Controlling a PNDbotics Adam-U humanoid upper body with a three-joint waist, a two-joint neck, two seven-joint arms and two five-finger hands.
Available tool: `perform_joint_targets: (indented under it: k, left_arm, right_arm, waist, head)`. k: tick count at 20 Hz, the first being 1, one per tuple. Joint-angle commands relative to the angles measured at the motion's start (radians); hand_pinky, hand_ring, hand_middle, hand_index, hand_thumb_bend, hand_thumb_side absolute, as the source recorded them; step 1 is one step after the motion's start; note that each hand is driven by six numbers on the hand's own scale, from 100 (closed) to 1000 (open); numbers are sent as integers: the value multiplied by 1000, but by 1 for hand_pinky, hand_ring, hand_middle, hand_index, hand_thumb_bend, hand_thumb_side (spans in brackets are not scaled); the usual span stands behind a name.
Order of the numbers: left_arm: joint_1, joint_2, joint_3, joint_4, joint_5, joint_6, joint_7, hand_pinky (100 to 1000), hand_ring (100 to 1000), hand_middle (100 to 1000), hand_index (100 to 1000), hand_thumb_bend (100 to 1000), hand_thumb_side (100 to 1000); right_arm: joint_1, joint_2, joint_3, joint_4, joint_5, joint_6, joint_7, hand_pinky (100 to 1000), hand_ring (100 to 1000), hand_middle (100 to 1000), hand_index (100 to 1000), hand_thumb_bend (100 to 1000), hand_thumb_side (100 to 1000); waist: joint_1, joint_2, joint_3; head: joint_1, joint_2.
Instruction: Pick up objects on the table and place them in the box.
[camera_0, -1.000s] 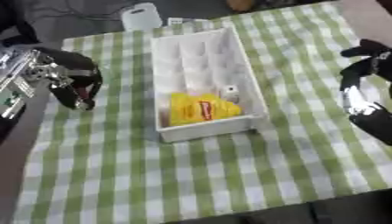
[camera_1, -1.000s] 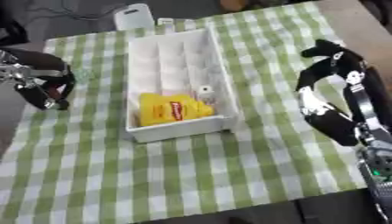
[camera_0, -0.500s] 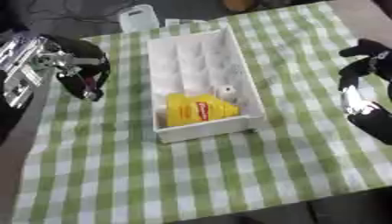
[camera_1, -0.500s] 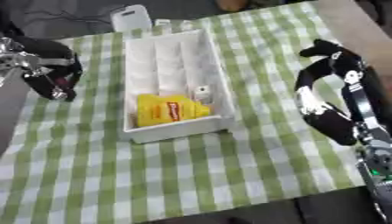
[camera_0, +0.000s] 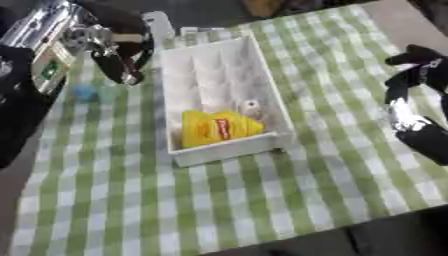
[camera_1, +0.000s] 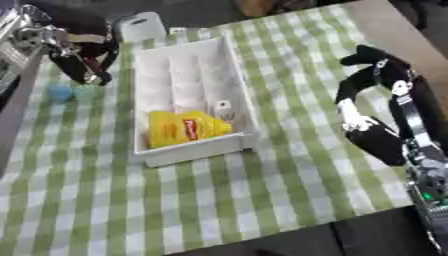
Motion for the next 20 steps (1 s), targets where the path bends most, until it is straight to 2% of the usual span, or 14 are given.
perform_joint_targets:
  k: [1, 9, 18, 19, 20]
  left_arm:
    - [-45, -29, 28, 6, -33, 11, 17, 672, 326, 246, 354, 286, 100]
    - [-66, -142, 69, 86, -126, 27, 101, 666, 328, 246, 353, 241, 100]
    - [9, -263, 112, 258, -252, 67, 313, 657, 344, 256, 361, 173, 100]
    - [14, -269, 115, 277, -264, 66, 334, 667, 386, 295, 400, 182, 103]
    - [23, -275, 118, 299, -276, 65, 349, 667, 386, 295, 400, 182, 103]
  right_arm:
    - [-6, -25, 1, -24, -7, -3, 5, 565, 610, 727, 940, 100, 519]
    - [-13, -23, 6, -24, -13, -8, 11, 566, 609, 727, 941, 100, 520]
    - [-27, -14, 7, -24, -20, -16, 13, 567, 610, 728, 942, 100, 514]
    - [-28, -13, 7, -24, -20, -17, 13, 568, 610, 728, 942, 100, 514]
    - [-28, -12, 7, -24, -20, -17, 13, 568, 610, 728, 942, 100, 514]
  waist:
    - [12, -40, -7]
    - [10, -40, -35]
    - [-5, -27, -57]
    - [-6, -26, -58]
    - [-7, -25, -58]
  head:
    - [0, -3]
    - [-1, -3]
    - [-29, -7]
    - [-31, -8]
    - [-33, -9]
